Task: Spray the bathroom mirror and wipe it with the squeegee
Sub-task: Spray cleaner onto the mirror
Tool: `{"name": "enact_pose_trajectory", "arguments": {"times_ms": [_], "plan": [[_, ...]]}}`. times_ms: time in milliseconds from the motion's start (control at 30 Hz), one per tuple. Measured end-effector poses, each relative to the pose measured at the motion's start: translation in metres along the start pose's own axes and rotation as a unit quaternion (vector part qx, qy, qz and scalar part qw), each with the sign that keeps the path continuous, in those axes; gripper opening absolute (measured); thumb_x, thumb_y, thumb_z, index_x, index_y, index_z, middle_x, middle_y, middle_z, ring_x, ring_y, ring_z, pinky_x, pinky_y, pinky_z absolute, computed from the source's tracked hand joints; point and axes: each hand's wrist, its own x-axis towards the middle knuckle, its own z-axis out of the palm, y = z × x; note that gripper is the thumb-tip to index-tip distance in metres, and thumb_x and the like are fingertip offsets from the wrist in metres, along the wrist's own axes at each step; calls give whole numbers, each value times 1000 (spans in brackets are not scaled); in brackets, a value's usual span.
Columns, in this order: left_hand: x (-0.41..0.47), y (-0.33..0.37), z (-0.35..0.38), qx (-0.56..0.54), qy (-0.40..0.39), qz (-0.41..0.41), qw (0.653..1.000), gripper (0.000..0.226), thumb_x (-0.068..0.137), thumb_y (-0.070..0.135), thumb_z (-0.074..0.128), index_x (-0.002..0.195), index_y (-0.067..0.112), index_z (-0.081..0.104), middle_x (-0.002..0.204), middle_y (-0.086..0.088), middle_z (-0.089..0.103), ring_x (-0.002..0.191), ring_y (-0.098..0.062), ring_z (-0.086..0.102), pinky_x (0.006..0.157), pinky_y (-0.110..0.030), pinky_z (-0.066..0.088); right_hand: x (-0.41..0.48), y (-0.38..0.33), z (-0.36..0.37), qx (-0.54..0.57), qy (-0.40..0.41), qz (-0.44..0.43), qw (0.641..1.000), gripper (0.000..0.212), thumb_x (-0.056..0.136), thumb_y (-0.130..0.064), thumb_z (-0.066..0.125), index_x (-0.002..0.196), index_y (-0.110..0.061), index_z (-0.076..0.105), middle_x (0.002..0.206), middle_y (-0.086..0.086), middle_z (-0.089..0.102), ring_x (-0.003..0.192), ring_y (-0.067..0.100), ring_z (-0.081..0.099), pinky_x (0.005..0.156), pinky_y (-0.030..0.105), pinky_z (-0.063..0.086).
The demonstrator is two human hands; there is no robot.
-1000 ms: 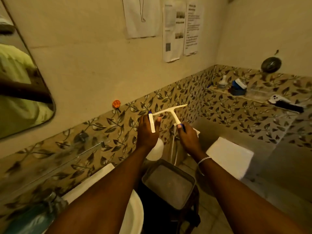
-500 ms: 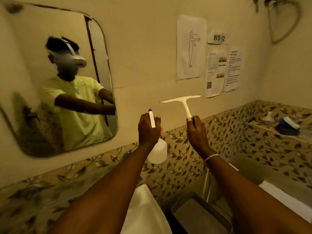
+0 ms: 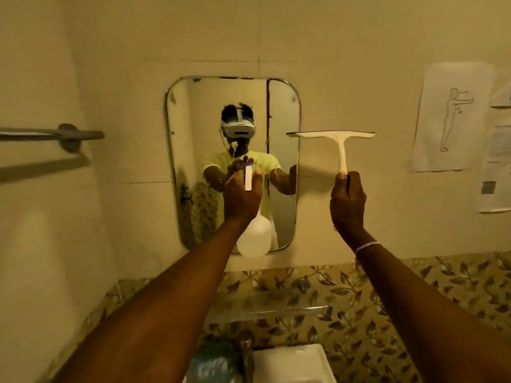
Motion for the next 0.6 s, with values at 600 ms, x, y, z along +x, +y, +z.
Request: {"name": "enact_pose_trajectory", "arguments": {"times_ms": [600], "plan": [[-21, -83, -87, 68, -52, -111, 990, 32, 103, 32, 60, 94, 6, 75, 74, -3, 68, 67, -14, 65, 58, -21, 47, -1, -66, 83, 164, -32, -17, 986, 23, 108, -33, 39, 101, -17, 53, 67, -25, 63, 57, -6, 57, 52, 10, 46]]}}
